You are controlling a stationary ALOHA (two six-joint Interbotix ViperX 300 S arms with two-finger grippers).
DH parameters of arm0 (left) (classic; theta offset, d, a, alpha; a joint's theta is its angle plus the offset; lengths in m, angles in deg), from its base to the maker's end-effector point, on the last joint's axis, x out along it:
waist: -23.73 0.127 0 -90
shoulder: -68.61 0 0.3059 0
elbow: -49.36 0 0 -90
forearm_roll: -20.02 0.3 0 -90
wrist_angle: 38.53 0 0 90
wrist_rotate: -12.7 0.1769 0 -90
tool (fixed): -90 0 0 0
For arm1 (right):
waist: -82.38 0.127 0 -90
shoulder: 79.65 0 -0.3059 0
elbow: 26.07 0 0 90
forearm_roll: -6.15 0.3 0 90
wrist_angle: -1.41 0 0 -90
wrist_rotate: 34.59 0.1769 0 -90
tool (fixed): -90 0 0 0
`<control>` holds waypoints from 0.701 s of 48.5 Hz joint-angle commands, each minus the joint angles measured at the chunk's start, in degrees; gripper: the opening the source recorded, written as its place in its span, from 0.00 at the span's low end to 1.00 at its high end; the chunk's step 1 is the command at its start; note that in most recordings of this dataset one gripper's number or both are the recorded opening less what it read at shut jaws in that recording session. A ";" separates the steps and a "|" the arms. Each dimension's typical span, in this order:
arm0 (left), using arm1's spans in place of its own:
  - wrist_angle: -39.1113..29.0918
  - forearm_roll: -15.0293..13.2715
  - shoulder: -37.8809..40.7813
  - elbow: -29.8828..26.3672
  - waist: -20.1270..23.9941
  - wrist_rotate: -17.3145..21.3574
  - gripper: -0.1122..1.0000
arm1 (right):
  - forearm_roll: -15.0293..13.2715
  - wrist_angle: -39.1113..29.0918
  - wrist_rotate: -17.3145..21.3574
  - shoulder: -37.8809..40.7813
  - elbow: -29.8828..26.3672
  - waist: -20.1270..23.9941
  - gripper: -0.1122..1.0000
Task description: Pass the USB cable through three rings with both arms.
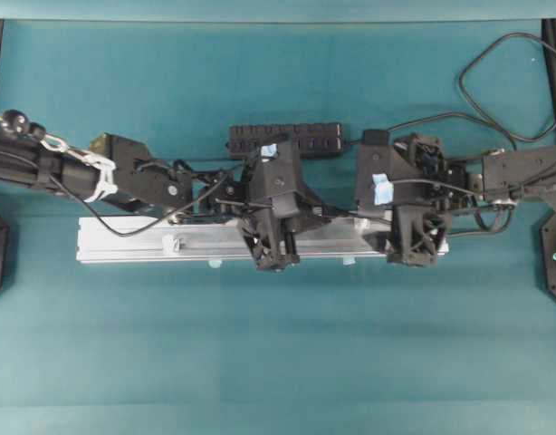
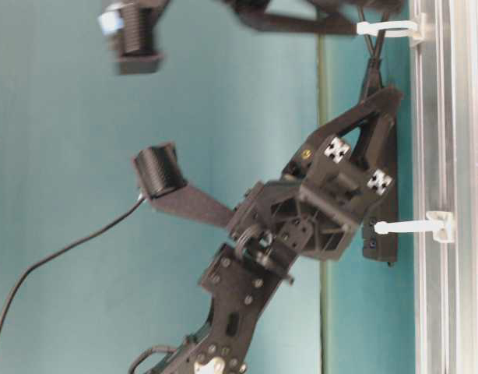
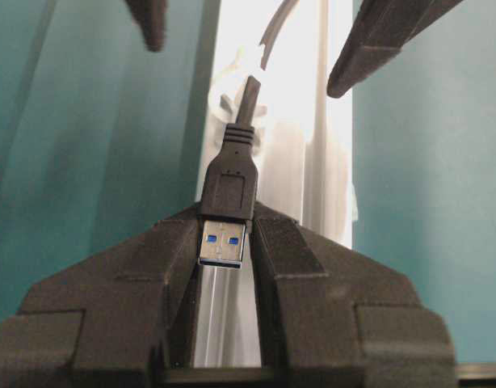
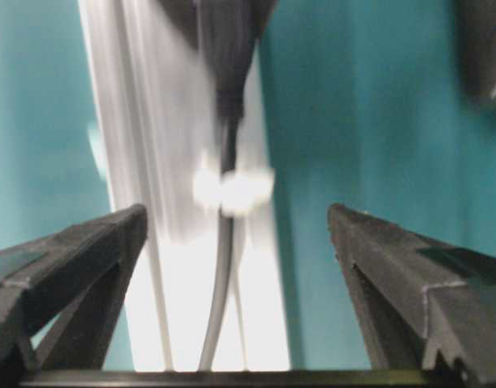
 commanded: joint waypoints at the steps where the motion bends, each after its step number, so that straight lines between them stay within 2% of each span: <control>1: -0.70 0.09 -2.20 0.26 -0.18 -0.09 0.28 | -0.26 0.26 -1.32 -0.18 -2.64 0.00 0.76; 25: -2.81 0.09 -5.54 2.20 -0.26 0.26 0.28 | -0.35 3.96 -3.96 7.38 -6.77 0.09 0.71; 29: -2.99 0.09 -5.54 2.55 -0.26 0.26 0.28 | -0.35 3.96 -4.04 7.91 -7.29 0.09 0.66; 34: -3.08 0.09 -5.89 3.16 -0.26 0.18 0.28 | -0.26 4.22 -4.04 8.09 -7.73 0.09 0.51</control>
